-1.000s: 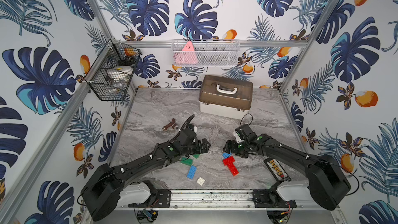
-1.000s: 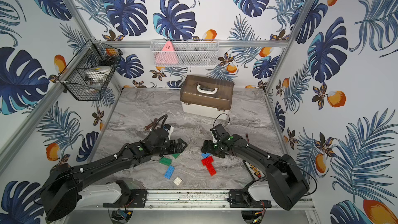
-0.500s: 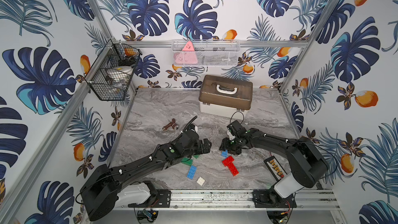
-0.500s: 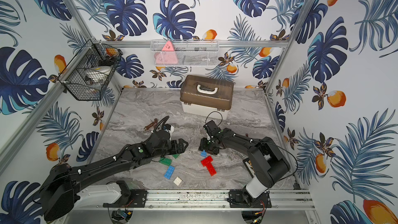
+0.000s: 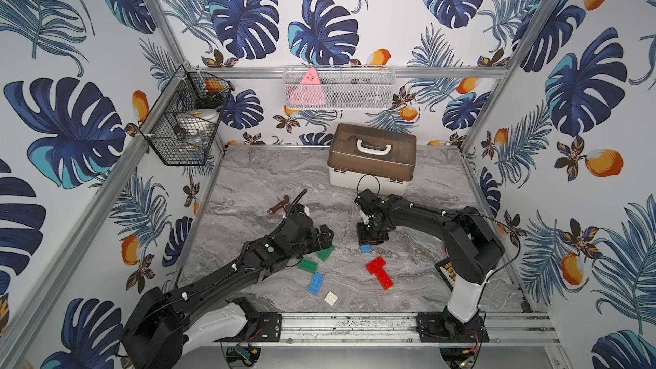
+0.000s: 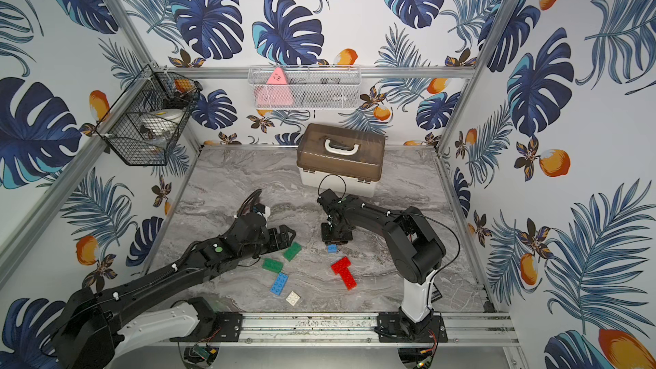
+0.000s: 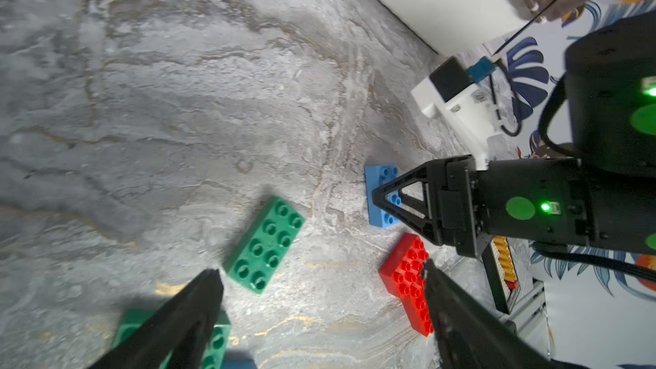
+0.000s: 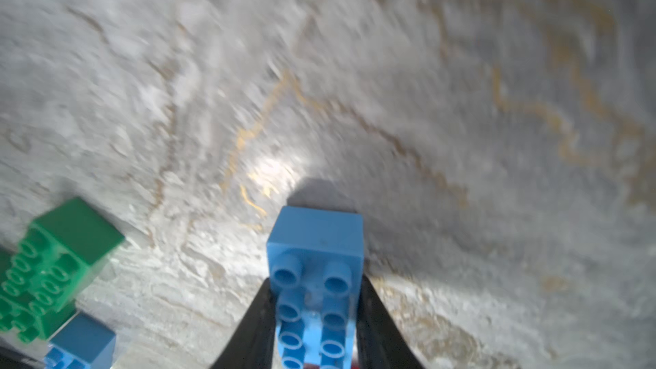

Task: Assemble a small pinwheel with lego
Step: Move the lego brick at the center of the board.

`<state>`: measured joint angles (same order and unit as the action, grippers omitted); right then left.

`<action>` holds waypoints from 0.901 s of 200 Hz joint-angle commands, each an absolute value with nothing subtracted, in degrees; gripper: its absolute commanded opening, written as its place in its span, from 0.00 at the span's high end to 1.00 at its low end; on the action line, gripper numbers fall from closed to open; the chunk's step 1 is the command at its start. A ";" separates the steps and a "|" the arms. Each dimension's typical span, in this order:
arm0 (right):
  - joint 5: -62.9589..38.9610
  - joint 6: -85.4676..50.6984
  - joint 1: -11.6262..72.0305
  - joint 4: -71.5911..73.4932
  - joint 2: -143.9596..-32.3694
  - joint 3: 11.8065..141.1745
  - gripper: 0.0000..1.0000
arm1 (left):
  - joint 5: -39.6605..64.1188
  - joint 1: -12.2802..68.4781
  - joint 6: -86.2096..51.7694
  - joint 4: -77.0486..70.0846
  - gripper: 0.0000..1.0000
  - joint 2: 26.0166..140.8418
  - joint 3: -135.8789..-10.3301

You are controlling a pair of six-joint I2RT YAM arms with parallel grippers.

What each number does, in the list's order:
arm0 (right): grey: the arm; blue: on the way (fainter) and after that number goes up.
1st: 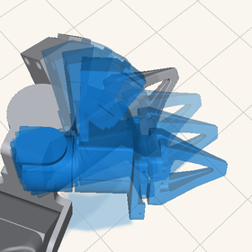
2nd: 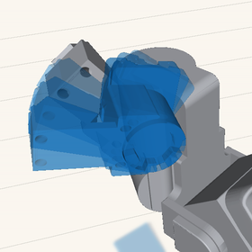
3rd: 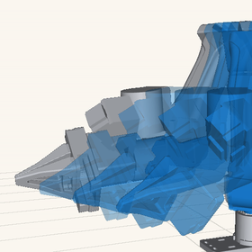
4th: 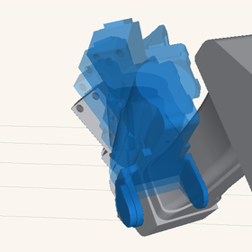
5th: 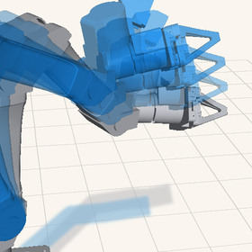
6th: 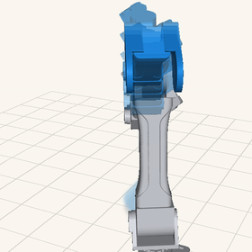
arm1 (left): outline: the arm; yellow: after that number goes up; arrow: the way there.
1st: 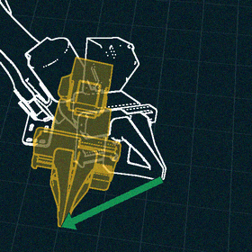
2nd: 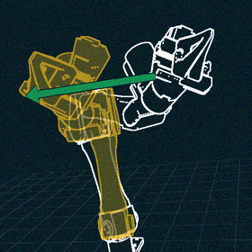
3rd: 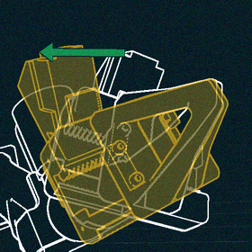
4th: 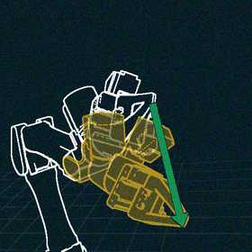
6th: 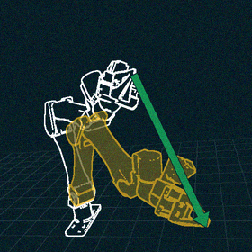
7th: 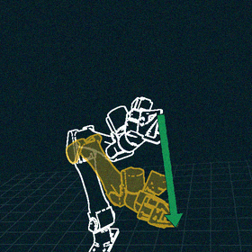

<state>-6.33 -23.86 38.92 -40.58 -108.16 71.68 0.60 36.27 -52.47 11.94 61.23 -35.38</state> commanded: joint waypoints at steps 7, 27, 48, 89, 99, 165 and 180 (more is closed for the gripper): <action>-4.82 -7.44 39.02 -46.36 -112.28 79.23 0.73 | 5.32 32.59 -54.32 10.45 0.06 59.30 -33.75; -5.98 0.21 39.03 -49.18 -118.24 86.68 0.75 | 11.09 27.58 -57.27 6.15 0.05 57.81 -29.81; -8.42 6.96 39.19 -52.08 -124.28 93.72 0.76 | 13.58 23.91 -59.77 3.04 0.05 55.22 -26.46; -9.82 14.96 39.53 -50.84 -127.28 96.63 0.77 | 14.48 21.85 -58.03 6.64 0.05 53.83 -26.97; -10.01 16.87 40.01 -50.23 -126.88 96.36 0.77 | 14.67 21.71 -58.51 5.88 0.05 53.60 -26.45; -8.66 21.76 41.75 -47.32 -126.12 94.89 0.62 | 15.21 20.81 -58.71 4.21 0.04 54.41 -25.16; -7.58 20.49 41.75 -46.30 -125.04 95.07 0.55 | 15.05 20.65 -58.37 4.76 0.01 54.23 -25.21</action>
<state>-8.69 20.23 41.43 -48.29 -124.75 95.02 14.96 20.95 -58.39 5.98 54.50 -25.39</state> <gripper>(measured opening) 0.405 0.975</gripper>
